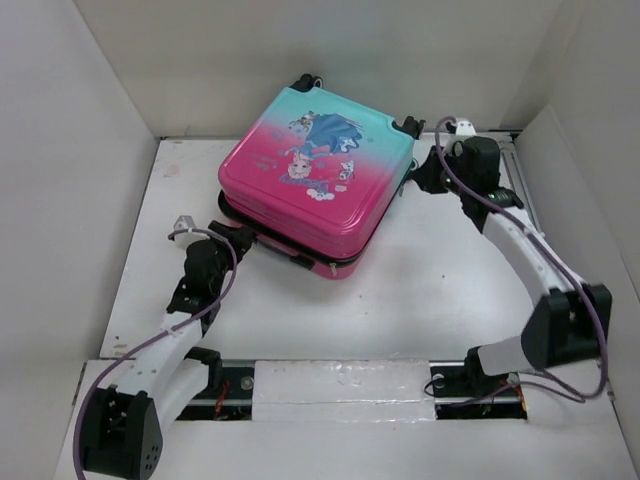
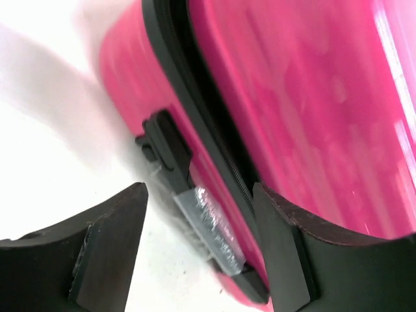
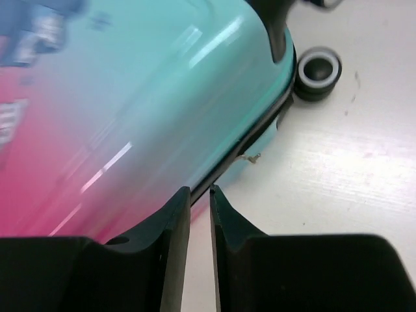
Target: Pack the luggage
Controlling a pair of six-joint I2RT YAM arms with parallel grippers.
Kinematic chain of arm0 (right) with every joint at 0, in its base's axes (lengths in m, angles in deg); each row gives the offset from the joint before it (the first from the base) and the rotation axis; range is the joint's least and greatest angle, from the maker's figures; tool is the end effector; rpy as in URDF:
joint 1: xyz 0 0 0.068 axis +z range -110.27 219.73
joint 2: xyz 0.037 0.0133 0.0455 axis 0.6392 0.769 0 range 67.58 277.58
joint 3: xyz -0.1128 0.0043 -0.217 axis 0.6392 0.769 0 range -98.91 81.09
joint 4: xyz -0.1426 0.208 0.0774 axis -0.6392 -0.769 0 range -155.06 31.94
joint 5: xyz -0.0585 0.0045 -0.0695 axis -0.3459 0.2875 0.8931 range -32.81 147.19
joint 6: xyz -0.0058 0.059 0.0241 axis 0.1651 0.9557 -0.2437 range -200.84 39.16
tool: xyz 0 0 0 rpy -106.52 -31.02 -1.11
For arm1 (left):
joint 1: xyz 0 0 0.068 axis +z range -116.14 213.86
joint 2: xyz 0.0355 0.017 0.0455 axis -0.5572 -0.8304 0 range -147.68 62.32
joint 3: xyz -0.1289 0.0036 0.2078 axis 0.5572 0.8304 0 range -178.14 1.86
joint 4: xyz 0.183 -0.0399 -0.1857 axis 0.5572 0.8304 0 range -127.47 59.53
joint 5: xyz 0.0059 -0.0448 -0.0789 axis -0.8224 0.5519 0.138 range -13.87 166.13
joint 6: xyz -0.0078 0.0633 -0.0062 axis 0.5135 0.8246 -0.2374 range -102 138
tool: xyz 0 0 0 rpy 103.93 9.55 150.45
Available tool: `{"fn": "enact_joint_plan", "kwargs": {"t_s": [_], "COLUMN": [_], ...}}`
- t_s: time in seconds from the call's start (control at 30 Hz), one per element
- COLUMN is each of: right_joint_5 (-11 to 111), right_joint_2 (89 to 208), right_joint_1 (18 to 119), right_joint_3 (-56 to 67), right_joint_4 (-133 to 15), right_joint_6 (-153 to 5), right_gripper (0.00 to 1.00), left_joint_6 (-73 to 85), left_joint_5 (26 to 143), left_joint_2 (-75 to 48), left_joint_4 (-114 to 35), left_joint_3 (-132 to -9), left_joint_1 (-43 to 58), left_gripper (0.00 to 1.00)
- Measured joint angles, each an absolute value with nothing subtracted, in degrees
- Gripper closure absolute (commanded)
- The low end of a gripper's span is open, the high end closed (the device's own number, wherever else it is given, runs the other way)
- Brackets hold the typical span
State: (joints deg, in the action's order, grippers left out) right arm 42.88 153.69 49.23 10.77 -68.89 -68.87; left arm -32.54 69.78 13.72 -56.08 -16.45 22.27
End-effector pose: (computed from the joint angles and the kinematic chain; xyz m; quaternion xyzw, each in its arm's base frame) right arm 0.3605 0.0727 0.2835 -0.0472 0.8455 0.2012 0.4924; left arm 0.2260 -0.0408 0.1915 -0.2911 0.7183 -0.2886 0.5622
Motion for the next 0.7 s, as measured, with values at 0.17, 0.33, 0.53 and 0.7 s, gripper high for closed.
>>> {"fn": "enact_joint_plan", "kwargs": {"t_s": [0.17,0.33,0.53,0.7], "right_joint_5": [43.32,44.48,45.05,45.68], "right_joint_2": [138.17,131.63,128.62,128.4], "right_joint_1": [50.26,54.8,58.5,59.57], "right_joint_3": [20.6,30.61,34.92,35.09], "right_joint_4": [-64.06,-64.19,-65.02,-64.87], "right_joint_6": [-68.87,-68.66,-68.85,-68.87], "right_gripper": [0.73,0.72,0.72,0.72], "left_joint_6": [-32.47,-32.19,-31.54,-30.31], "left_joint_5": [66.9,67.9,71.95,75.29], "left_joint_2": [9.85,1.79,2.13,-0.62], "left_joint_4": [-56.19,-58.92,-61.42,-63.34], "left_joint_3": [-19.07,-19.55,-18.17,-17.8], "left_joint_1": [22.31,22.31,22.29,22.31], "left_gripper": [0.76,0.67,0.65,0.59]}}
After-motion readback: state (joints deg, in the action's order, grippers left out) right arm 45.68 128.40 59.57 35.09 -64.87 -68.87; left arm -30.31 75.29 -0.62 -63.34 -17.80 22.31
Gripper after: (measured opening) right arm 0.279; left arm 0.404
